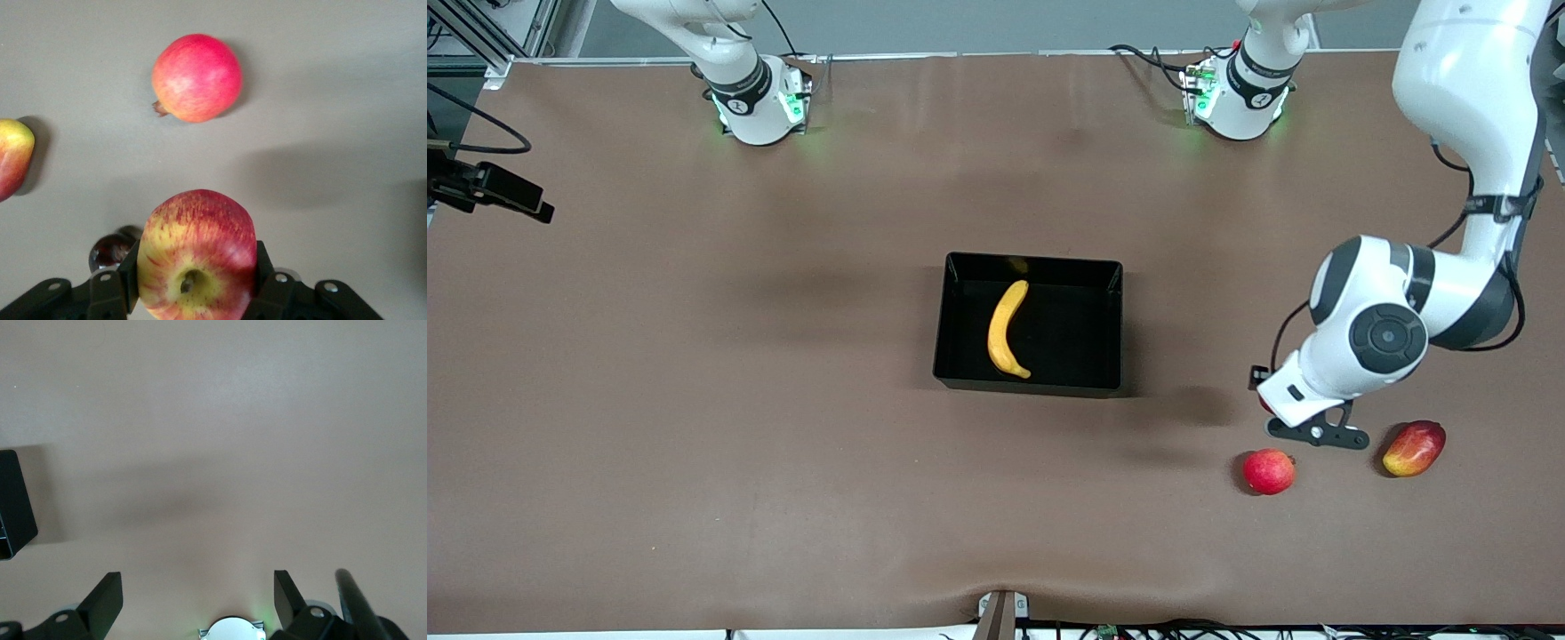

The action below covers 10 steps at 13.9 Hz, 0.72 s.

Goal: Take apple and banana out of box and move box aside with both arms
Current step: 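Carry the red apple out of the tray toward the pomegranate, then lower the red apple beside the plum and open the left gripper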

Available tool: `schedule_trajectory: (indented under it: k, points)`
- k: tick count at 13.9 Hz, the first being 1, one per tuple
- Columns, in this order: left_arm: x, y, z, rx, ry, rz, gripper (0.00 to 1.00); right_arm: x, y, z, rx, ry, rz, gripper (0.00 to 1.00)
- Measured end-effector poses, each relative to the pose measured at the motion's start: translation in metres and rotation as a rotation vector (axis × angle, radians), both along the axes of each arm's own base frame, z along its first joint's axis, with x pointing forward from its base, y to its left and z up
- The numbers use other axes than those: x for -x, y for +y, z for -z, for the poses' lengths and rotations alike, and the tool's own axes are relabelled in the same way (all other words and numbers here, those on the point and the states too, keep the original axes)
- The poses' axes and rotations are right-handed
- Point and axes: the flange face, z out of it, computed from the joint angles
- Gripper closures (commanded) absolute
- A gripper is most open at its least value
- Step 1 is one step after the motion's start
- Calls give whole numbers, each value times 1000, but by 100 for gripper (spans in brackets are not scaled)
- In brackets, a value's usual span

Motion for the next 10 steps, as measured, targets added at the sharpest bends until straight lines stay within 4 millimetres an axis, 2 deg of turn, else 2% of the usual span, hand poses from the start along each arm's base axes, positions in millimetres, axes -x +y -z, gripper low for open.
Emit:
schedule_trajectory:
  k: [3,5,9,10]
  points:
    - [-7,28,45,32,1,-30,100,0,0,1,0,1,-1,0]
    - [-9,41,65,49,1,-46,100,0,0,1,0,1,-1,0]
    - [-12,43,83,66,-19,-41,100,-1,0,1,0,3,-1,0]
    - [-12,45,86,68,-21,-44,95,-1,0,5,-1,14,-1,0]
